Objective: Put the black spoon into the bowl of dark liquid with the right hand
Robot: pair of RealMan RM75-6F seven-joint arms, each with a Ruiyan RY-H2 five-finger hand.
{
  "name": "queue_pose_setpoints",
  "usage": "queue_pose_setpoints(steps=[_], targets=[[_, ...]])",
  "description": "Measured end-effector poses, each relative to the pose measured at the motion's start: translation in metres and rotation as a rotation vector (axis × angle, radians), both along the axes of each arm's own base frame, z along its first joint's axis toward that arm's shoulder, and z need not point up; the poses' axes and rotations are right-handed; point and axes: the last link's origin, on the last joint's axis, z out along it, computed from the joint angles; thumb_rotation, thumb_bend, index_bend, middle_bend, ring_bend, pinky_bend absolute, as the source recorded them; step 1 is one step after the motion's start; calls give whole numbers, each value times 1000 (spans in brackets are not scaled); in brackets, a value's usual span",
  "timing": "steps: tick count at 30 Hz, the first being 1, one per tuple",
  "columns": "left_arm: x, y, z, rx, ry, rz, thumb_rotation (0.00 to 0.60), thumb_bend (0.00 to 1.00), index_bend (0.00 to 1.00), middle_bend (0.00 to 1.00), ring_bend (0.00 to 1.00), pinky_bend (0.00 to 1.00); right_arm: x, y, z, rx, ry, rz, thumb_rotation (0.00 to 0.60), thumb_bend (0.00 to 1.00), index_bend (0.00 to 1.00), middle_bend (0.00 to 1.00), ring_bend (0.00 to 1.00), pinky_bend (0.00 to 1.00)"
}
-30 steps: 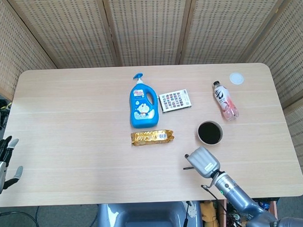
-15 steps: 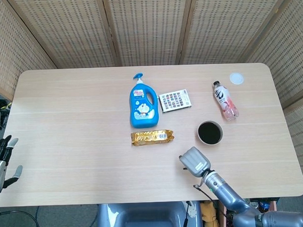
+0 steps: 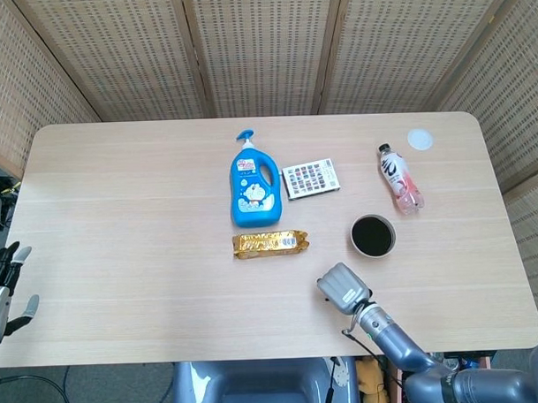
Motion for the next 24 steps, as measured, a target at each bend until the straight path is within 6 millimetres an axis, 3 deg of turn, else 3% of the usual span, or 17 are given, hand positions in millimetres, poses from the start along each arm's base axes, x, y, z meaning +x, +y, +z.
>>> queue_pose_setpoints(steps=[24], targets=[[-4, 1, -2, -2, -4, 4, 600, 416, 0, 0, 0, 0, -15, -2, -14, 37, 90, -33, 600, 431, 576, 911, 919, 1000]])
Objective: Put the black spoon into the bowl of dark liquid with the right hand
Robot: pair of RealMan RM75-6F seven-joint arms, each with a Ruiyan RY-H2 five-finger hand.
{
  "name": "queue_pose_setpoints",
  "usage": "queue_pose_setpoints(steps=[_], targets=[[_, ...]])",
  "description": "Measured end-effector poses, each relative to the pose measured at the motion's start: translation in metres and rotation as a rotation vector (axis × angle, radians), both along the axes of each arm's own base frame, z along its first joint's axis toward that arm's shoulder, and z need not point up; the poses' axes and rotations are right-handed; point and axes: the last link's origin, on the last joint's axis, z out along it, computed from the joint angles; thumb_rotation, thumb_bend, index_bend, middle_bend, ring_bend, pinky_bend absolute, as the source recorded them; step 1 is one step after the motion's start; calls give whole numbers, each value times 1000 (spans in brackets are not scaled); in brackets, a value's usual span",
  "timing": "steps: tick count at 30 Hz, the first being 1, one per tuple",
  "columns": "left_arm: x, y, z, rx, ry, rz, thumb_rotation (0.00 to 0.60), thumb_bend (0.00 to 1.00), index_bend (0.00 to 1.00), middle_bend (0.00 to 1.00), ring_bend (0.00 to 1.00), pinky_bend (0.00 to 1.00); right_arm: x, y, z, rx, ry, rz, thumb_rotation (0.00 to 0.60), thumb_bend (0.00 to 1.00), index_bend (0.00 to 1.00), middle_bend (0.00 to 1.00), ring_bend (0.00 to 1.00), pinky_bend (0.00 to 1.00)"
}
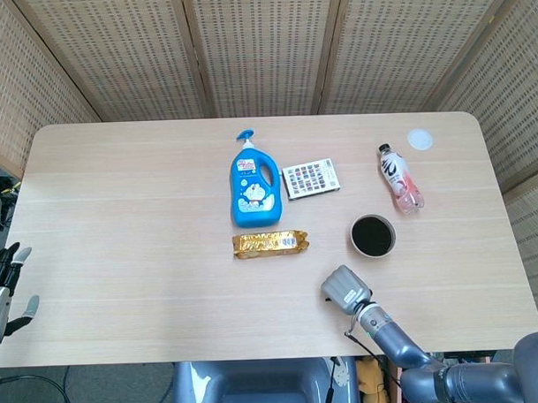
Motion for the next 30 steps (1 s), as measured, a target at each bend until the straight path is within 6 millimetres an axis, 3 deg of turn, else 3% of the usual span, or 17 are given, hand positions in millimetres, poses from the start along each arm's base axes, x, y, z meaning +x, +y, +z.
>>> queue_pose_setpoints(steps=[16, 30], targets=[[-2, 0, -1, 2, -5, 2, 600, 416, 0, 0, 0, 0, 2, 6, -1, 30, 15, -5, 600, 436, 592, 912, 919, 1000], [-3, 0, 0, 8, -11, -2, 600, 416, 0, 0, 0, 0, -4, 8, 9, 21, -38, -57, 600, 604, 654, 927, 936, 1000]])
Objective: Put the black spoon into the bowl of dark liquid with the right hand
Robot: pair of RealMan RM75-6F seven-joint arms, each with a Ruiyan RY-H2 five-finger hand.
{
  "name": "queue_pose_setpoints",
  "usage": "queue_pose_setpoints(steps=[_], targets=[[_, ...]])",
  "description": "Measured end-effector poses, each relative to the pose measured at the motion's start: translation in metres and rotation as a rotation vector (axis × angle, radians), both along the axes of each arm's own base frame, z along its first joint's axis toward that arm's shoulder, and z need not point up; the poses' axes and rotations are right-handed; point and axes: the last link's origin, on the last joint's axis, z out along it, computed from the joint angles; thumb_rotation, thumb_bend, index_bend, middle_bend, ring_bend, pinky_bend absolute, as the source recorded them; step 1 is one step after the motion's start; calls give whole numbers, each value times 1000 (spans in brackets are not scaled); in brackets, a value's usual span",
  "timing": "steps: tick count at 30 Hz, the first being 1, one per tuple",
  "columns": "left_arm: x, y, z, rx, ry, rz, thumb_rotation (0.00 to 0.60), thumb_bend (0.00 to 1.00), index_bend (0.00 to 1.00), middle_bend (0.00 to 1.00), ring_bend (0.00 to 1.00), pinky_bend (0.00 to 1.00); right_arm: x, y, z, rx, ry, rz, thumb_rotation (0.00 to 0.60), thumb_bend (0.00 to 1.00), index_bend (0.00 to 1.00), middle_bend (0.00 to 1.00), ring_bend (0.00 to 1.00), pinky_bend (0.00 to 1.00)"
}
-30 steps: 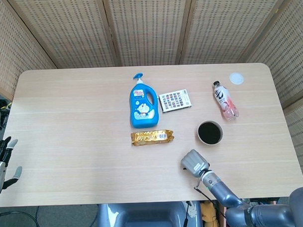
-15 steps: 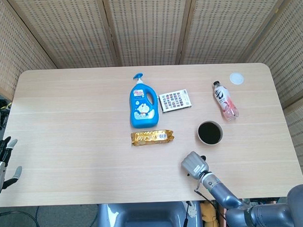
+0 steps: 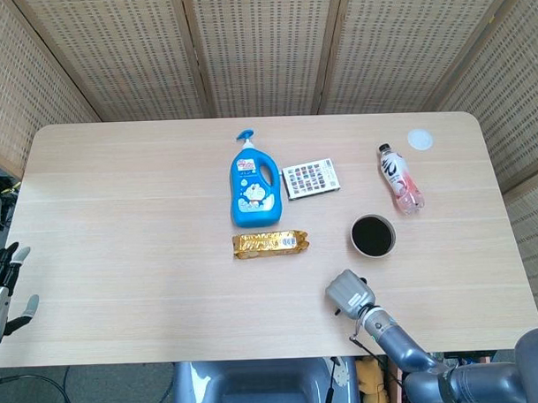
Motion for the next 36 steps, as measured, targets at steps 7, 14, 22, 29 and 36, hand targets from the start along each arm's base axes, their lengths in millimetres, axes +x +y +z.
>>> queue_pose_setpoints(steps=[7, 14, 22, 29, 36], targets=[[0, 0, 1, 2, 0, -1, 600, 416, 0, 0, 0, 0, -1, -1, 12, -20, -56, -33, 600, 640, 680, 933, 940, 1000], [3, 1, 0, 2, -1, -11, 600, 416, 0, 0, 0, 0, 6, -3, 31, -36, -197, -130, 600, 666, 697, 940, 943, 1000], [7, 2, -1, -2, 0, -20, 600, 416, 0, 0, 0, 0, 18, -18, 76, -48, -481, -313, 600, 677, 705, 942, 943, 1000], [10, 3, 0, -2, 3, -25, 600, 416, 0, 0, 0, 0, 28, -37, 103, -30, -731, -476, 600, 707, 717, 943, 943, 1000], [9, 2, 0, -1, 6, -19, 600, 416, 0, 0, 0, 0, 22, -66, 114, -42, -882, -603, 600, 709, 718, 942, 943, 1000]])
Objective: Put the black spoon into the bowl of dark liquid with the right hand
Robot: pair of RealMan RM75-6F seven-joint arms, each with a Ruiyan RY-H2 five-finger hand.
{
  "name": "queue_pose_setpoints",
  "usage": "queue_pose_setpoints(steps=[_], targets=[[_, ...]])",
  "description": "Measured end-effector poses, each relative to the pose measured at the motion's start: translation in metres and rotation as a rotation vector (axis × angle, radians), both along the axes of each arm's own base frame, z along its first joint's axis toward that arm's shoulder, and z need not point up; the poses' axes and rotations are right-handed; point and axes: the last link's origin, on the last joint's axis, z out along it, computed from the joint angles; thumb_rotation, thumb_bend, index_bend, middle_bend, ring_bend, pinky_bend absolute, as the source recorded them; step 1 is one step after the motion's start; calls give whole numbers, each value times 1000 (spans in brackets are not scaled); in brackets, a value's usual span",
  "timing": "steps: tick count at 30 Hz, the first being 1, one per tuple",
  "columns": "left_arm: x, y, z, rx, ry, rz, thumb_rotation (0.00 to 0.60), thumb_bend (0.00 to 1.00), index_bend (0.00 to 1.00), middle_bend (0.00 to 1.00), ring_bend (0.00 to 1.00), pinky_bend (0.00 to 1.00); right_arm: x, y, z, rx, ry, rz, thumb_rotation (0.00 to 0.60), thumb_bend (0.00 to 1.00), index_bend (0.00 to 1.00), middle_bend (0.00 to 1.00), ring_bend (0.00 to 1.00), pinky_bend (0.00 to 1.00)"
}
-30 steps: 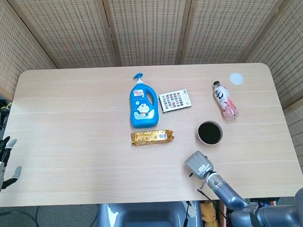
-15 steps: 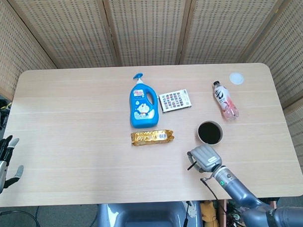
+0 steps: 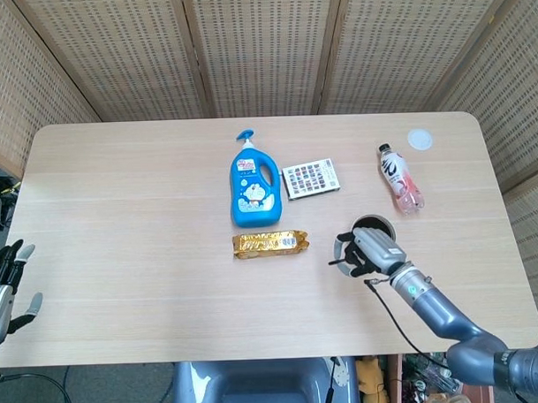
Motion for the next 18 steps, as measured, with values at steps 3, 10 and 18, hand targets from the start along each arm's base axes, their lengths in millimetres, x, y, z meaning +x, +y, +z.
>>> queue_pose_setpoints(steps=[3, 10, 18], targets=[[-1, -1, 0, 0, 1, 3, 600, 416, 0, 0, 0, 0, -7, -13, 0, -9, -4, -28, 600, 709, 718, 942, 943, 1000], [-2, -2, 2, 2, 1, 8, 600, 416, 0, 0, 0, 0, -19, -33, -12, -17, 8, -71, 600, 710, 718, 942, 943, 1000], [-3, -3, 2, 5, 0, 9, 600, 416, 0, 0, 0, 0, -31, -47, -27, -10, 59, -106, 600, 711, 718, 942, 943, 1000]])
